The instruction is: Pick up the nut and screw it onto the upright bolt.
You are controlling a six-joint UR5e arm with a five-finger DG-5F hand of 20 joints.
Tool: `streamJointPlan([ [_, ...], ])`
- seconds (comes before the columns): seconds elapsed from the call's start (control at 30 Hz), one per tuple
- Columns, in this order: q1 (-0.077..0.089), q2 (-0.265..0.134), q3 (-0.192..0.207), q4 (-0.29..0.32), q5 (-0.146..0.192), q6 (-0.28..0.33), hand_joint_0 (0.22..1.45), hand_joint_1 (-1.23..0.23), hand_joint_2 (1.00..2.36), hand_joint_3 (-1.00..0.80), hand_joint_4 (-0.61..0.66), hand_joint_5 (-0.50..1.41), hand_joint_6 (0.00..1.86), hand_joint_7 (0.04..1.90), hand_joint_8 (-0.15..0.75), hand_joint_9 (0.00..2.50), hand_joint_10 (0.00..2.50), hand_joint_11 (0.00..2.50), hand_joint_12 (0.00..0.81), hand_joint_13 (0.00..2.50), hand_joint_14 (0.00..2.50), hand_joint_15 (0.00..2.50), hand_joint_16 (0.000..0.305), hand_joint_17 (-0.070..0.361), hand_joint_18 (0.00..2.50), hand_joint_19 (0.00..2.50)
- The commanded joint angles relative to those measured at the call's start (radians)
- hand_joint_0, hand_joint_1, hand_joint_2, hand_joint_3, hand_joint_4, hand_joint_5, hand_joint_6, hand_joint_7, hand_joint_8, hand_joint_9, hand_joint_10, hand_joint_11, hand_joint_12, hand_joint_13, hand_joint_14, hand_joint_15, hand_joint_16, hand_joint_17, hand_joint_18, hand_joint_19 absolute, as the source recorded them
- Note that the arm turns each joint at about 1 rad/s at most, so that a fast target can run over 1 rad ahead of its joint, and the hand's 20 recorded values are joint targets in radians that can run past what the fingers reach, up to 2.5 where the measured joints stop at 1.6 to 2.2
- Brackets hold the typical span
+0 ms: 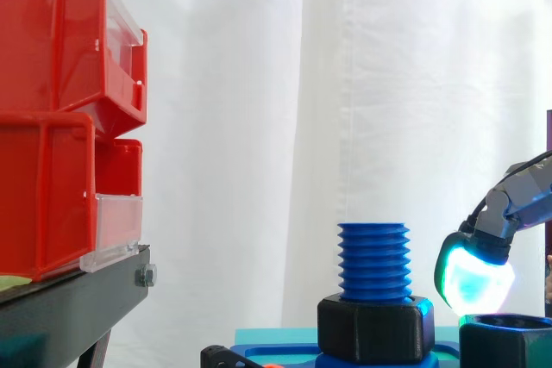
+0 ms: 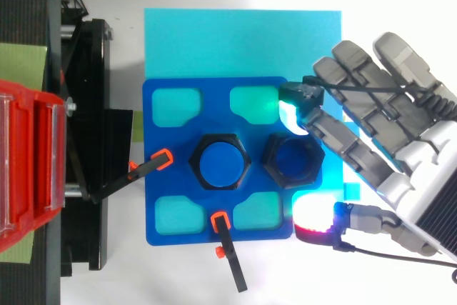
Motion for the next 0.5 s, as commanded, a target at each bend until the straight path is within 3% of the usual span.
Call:
streamJointPlan([
  [0.0,-0.002,-0.001,0.0,-0.002,0.0,0.002,0.38,-0.52,1.0,-0.5,0.26,-0.23,0.5,0.76,0.314,0.3,0.0,0.0,0.44,0.27,0.0,0.0,0.058,0.13,0.06,0.0],
  [0.47,-0.002,-0.001,0.0,-0.005,-0.002,0.009,0.43,-0.55,1.0,-0.5,0.3,-0.21,0.5,0.9,0.303,0.32,0.0,0.0,0.414,0.29,0.0,0.0,0.053,0.119,0.09,0.0],
])
